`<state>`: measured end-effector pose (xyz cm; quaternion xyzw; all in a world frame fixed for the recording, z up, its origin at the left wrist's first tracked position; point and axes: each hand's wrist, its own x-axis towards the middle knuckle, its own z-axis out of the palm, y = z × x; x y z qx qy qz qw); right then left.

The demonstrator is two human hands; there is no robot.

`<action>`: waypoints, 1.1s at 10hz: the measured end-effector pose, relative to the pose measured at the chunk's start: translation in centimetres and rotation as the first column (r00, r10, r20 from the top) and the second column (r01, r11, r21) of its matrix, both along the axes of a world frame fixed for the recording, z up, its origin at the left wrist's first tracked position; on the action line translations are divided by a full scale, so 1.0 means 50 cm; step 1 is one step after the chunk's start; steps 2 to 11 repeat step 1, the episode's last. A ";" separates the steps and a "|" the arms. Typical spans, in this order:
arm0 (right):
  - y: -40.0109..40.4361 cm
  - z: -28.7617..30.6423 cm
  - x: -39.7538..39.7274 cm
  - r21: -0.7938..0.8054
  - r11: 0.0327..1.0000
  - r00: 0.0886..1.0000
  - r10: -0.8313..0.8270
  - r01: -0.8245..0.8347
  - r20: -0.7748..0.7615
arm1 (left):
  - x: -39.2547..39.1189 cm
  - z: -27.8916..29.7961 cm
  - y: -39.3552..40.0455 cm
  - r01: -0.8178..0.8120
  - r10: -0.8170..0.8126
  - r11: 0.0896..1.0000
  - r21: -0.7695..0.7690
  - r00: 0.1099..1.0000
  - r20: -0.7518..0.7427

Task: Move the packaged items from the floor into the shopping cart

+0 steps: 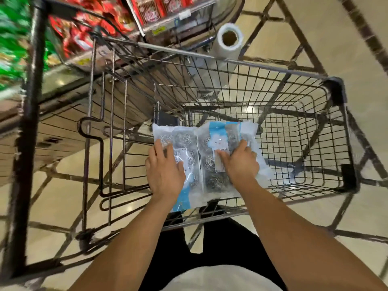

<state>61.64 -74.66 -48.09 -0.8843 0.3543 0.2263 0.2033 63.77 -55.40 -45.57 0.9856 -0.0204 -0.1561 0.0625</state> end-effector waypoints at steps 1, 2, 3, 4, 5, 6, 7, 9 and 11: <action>-0.006 0.026 -0.010 -0.058 0.998 1.000 0.022 -0.021 0.019 | 0.011 0.025 0.013 0.106 -0.106 0.994 -0.016 0.994 0.001; -0.006 0.026 -0.010 -0.058 0.998 1.000 0.022 -0.021 0.019 | 0.011 0.025 0.013 0.106 -0.106 0.994 -0.016 0.994 0.001; -0.006 0.026 -0.010 -0.058 0.998 1.000 0.022 -0.021 0.019 | 0.011 0.025 0.013 0.106 -0.106 0.994 -0.016 0.994 0.001; -0.006 0.026 -0.010 -0.058 0.998 1.000 0.022 -0.021 0.019 | 0.011 0.025 0.013 0.106 -0.106 0.994 -0.016 0.994 0.001; -0.006 0.026 -0.010 -0.058 0.998 1.000 0.022 -0.021 0.019 | 0.011 0.025 0.013 0.106 -0.106 0.994 -0.016 0.994 0.001; -0.006 0.026 -0.010 -0.058 0.998 1.000 0.022 -0.021 0.019 | 0.011 0.025 0.013 0.106 -0.106 0.994 -0.016 0.994 0.001; -0.006 0.026 -0.010 -0.058 0.998 1.000 0.022 -0.021 0.019 | 0.011 0.025 0.013 0.106 -0.106 0.994 -0.016 0.994 0.001; -0.006 0.026 -0.010 -0.058 0.998 1.000 0.022 -0.021 0.019 | 0.011 0.025 0.013 0.106 -0.106 0.994 -0.016 0.994 0.001; -0.006 0.026 -0.010 -0.058 0.998 1.000 0.022 -0.021 0.019 | 0.011 0.025 0.013 0.106 -0.106 0.994 -0.016 0.994 0.001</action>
